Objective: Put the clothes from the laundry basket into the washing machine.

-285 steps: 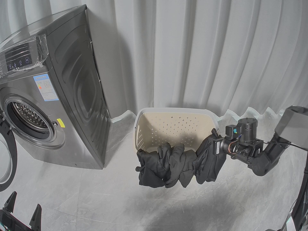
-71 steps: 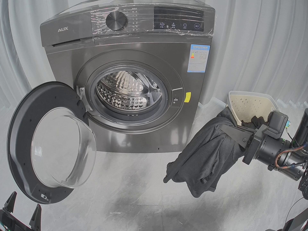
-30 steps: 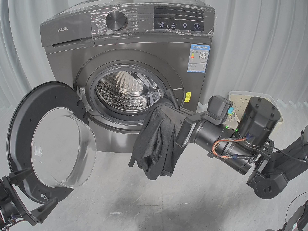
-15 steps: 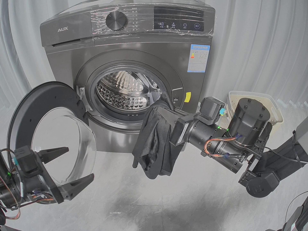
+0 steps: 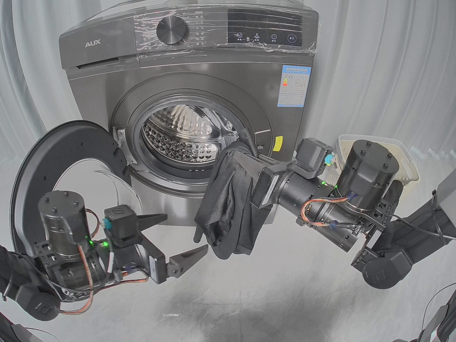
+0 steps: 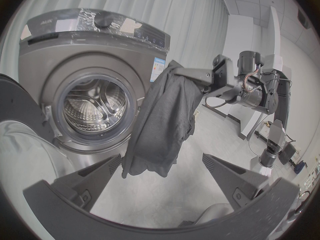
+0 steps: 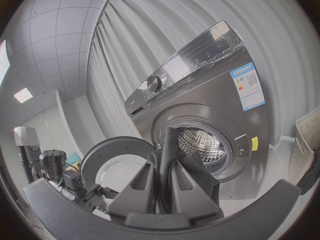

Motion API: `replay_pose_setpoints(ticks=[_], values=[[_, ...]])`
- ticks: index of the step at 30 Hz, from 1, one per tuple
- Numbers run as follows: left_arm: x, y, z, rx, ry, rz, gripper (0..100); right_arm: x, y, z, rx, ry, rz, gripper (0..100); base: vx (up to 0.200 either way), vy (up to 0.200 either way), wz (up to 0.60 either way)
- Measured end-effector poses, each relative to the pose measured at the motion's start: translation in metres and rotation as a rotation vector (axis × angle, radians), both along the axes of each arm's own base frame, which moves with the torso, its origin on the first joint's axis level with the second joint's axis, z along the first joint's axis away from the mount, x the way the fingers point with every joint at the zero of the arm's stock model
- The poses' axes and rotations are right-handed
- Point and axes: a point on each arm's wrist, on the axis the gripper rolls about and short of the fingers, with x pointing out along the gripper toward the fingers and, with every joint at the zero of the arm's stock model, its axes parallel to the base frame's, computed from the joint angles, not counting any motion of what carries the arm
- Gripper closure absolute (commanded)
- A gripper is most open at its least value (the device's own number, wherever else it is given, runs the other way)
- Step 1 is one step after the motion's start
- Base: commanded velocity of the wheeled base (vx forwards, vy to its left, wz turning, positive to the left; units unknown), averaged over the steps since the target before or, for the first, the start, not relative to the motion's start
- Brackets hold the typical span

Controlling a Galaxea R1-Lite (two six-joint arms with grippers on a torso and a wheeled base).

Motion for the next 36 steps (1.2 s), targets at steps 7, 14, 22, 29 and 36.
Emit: replay_pose_setpoints(ticks=[7,14,22,29,36], values=[[0.023,-0.03,-0.016,0.01,0.035,-0.023,0,0.001,0.0,0.0,0.004,0.003,-0.008,100,0.0,0.0,0.0],[0.046,-0.047,-0.026,-0.035,-0.036,0.041,0,0.0,0.001,-0.001,0.003,0.006,-0.009,100,0.0,0.0,0.0],[0.056,-0.053,-0.041,-0.045,-0.054,0.075,0,-0.001,0.002,-0.002,0.002,0.008,-0.006,100,0.0,0.0,0.0],[0.05,-0.049,-0.041,-0.043,-0.049,0.074,0,0.0,0.0,-0.002,0.002,0.008,-0.012,100,0.0,0.0,0.0],[0.044,-0.045,-0.038,-0.055,-0.065,0.072,100,0.001,-0.001,-0.003,-0.003,0.01,-0.017,100,0.0,0.0,0.0]])
